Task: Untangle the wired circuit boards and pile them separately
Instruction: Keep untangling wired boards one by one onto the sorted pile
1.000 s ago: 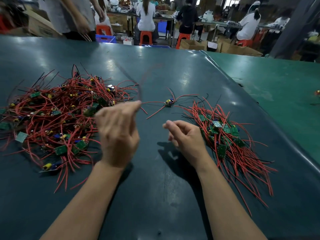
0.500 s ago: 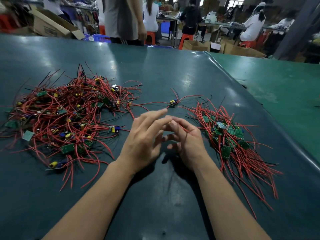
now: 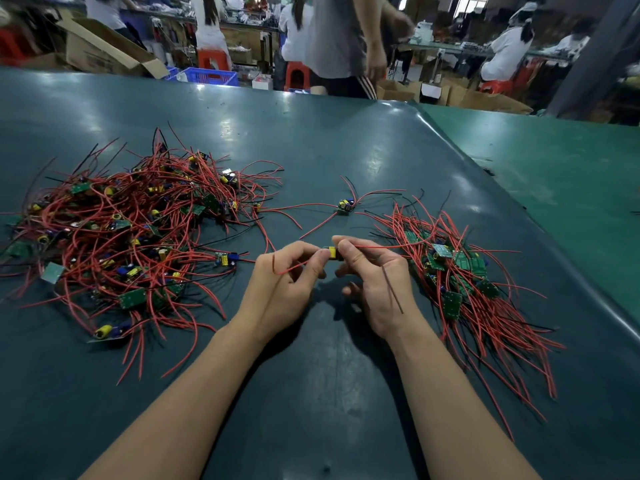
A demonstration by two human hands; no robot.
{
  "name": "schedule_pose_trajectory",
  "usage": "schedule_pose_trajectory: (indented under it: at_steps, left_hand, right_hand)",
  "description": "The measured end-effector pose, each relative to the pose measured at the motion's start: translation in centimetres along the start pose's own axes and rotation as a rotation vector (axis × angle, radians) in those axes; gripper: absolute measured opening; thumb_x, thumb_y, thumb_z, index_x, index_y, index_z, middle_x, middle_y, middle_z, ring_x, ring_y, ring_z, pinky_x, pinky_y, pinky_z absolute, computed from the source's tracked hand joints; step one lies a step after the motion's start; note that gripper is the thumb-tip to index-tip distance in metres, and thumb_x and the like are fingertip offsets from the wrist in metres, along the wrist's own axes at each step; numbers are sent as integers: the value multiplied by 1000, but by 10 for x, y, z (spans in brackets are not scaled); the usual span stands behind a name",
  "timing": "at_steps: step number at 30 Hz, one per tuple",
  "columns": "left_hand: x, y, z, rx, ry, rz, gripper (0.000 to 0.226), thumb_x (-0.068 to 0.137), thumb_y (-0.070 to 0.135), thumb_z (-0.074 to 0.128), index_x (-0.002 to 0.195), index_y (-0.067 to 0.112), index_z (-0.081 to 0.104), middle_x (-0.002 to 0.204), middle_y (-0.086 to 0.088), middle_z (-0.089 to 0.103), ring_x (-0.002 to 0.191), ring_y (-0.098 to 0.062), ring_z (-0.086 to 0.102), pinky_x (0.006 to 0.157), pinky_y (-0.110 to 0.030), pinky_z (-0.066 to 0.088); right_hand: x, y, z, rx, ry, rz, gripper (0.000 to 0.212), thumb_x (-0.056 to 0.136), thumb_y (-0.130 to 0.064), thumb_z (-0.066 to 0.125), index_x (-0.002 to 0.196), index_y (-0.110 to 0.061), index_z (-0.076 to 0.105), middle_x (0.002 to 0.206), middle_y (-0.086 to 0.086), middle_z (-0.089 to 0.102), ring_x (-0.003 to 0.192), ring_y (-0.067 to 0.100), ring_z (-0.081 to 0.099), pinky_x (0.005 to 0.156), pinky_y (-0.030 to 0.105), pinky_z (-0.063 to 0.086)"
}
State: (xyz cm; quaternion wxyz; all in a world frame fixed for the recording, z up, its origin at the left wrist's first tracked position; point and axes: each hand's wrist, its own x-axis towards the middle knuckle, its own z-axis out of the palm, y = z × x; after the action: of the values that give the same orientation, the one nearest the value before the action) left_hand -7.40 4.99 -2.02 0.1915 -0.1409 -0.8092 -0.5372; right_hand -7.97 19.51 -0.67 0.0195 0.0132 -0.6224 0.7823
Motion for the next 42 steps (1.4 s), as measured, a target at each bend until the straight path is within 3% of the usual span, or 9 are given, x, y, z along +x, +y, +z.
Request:
schedule_pose_trajectory:
  at_steps: [5,10,15,22,27,30,35,38,42]
  left_hand:
    - [3,0,0,-85,-25,-72,14,86,27,72,91,14,72,74,9,70,67,-3,65,64,-17,49]
    - [5,5,-3,-195,17,-195,28,79,48,64,73,21,69,57,4,67,49,-7,58,49,-20,47]
    - [9,6,-4,-304,122,-287,44,84,47,57,68,6,64,50,0,61,42,-9,53,42,-19,42]
    - [6,-3,-2,-127,-16,-212,57,85,58,48,65,6,63,48,7,59,45,-6,52,47,-18,39]
    - [5,-3,0,-207,-33,-276,55,89,56,50,64,10,65,49,-4,61,41,-22,58,42,-25,46]
    - [5,-6,2,-11,-49,-167,41,94,42,60,65,13,67,51,2,63,47,-11,61,51,-23,48]
    - [4,-4,-2,-27,-47,-192,34,93,35,64,67,13,66,54,-2,64,53,-23,66,52,-30,50]
    - [4,-4,-3,-41,-40,-188,31,94,27,63,67,12,65,53,-3,64,50,-19,64,51,-29,49]
    - [6,1,-5,-54,-142,-228,28,91,18,63,64,10,64,58,-4,67,51,-11,58,57,-29,46]
  right_hand:
    - [-2,1,1,-35,-34,-28,9,89,-9,69,91,-15,75,75,1,71,61,10,61,42,22,45]
    - [-2,0,0,-33,-99,-10,5,90,-14,68,90,-11,72,78,2,71,58,11,61,41,22,45]
    - [-2,1,-2,-88,-170,17,24,73,-31,75,91,-17,72,75,2,72,60,11,60,45,26,48]
    - [-2,2,-3,-14,-215,50,21,77,-24,75,92,-11,68,76,4,71,57,12,62,42,24,50]
    - [6,-1,1,85,37,39,6,89,-12,68,84,-14,67,67,1,68,54,9,61,44,19,47]
    - [24,-8,7,185,93,90,10,91,-12,67,82,-15,64,63,-1,65,52,8,59,47,18,48]
    - [61,-14,26,340,163,303,7,92,-2,62,86,2,61,74,13,63,59,17,61,52,19,55]
    - [67,-12,37,138,211,372,6,91,7,58,86,10,60,82,21,60,65,25,59,47,21,55]
    - [65,-15,59,-777,107,-6,12,86,-12,64,79,-8,73,86,13,73,74,29,64,68,35,54]
